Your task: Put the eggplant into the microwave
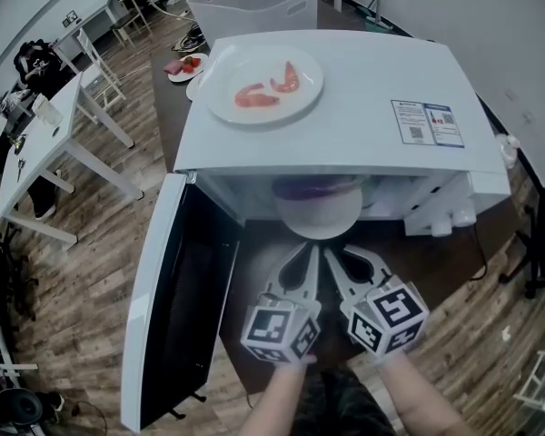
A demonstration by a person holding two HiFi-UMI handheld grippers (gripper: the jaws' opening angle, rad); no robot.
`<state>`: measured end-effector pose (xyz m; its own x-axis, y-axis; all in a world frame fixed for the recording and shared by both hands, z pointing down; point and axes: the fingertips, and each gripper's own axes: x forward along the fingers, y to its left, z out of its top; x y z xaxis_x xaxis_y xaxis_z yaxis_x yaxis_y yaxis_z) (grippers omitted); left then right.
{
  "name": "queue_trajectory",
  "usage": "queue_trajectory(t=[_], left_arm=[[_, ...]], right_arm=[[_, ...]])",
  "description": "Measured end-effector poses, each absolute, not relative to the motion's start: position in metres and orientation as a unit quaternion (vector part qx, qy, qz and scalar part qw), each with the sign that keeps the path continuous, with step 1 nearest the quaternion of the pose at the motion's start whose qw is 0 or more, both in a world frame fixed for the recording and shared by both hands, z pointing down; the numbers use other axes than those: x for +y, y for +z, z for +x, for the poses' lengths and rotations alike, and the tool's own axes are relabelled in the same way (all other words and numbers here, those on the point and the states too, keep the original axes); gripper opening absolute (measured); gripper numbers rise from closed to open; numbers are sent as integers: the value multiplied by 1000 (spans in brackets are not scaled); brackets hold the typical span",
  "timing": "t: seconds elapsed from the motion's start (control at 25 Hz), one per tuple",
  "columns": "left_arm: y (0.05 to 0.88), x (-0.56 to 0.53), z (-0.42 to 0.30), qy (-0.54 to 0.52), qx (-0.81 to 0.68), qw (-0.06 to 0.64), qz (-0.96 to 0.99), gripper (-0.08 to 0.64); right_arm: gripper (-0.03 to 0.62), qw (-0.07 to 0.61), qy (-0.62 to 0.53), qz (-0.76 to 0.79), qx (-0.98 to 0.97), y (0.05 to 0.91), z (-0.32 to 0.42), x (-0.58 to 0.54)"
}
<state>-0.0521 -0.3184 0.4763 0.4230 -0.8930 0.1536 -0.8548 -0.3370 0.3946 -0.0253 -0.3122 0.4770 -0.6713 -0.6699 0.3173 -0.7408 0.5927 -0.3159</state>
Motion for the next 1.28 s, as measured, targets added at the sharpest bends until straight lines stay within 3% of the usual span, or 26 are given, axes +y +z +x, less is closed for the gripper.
queue_trajectory(t=[1.28], left_arm=[[481, -336, -66, -29, -541, 218, 812, 12]], right_arm=[[5, 90, 189, 427, -880, 477, -34, -338]])
